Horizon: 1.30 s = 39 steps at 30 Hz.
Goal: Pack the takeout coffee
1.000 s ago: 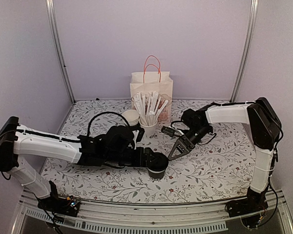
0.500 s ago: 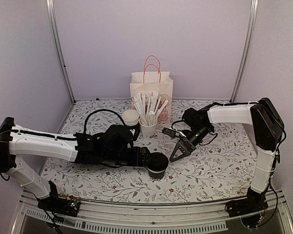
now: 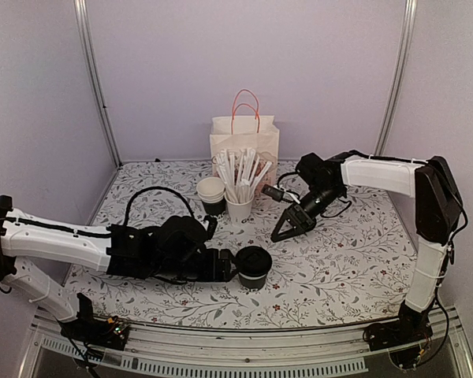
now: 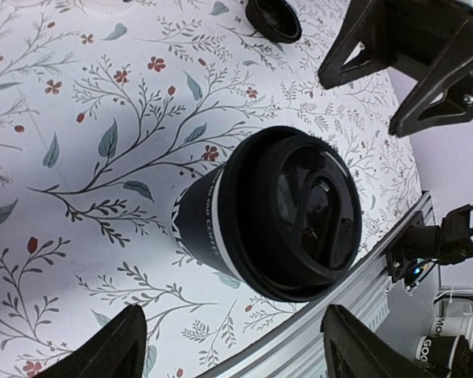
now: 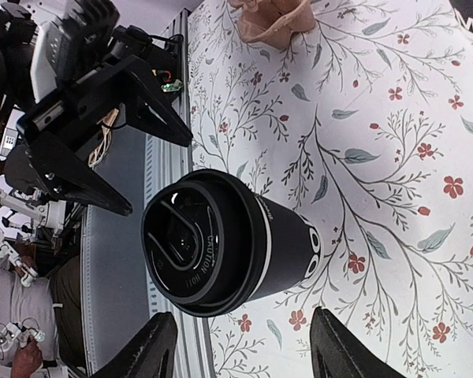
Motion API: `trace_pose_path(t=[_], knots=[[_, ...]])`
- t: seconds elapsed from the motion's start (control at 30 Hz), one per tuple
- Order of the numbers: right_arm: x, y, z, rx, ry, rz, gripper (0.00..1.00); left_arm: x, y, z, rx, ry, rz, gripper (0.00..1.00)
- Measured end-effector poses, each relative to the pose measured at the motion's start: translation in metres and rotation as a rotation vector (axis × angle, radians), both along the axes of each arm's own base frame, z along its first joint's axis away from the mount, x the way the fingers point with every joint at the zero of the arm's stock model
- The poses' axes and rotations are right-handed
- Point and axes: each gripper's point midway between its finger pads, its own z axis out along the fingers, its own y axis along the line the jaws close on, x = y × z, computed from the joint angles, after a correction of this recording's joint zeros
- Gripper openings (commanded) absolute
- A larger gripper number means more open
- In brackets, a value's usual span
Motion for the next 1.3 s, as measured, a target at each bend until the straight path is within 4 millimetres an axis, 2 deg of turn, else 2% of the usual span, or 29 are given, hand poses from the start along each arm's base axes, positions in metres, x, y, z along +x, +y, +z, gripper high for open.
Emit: trace_pose_path(t=[0.2,0.33,0.6,0.83,0.93,1.13,1.3], knots=[[0.004,0.006,0.001,0.023,0.014,0.002,0.6,-0.001,0.002,-0.008,-0.017,0.021,0.024,0.75],[0.002,0.008,-0.004,0.036,0.056,0.006,0.6,0.001,-0.003,-0.005,-0.06,0.015,0.031,0.74],[-0.005,0.019,0.0,0.08,0.089,0.038,0.6,0.005,-0.016,0.002,-0.12,-0.003,0.03,0.71],[-0.012,0.026,-0.007,0.082,0.112,0.057,0.58,0.005,-0.025,-0.009,-0.123,0.014,0.014,0.67],[-0.012,0.027,-0.009,0.082,0.114,0.054,0.56,0.006,-0.028,-0.009,-0.137,0.019,0.007,0.65],[-0.017,0.028,-0.018,0.071,0.134,0.058,0.44,0.006,-0.035,-0.011,-0.159,0.036,-0.01,0.6],[-0.022,0.027,-0.024,0.074,0.17,0.06,0.41,0.005,-0.038,-0.012,-0.176,0.056,-0.023,0.56]])
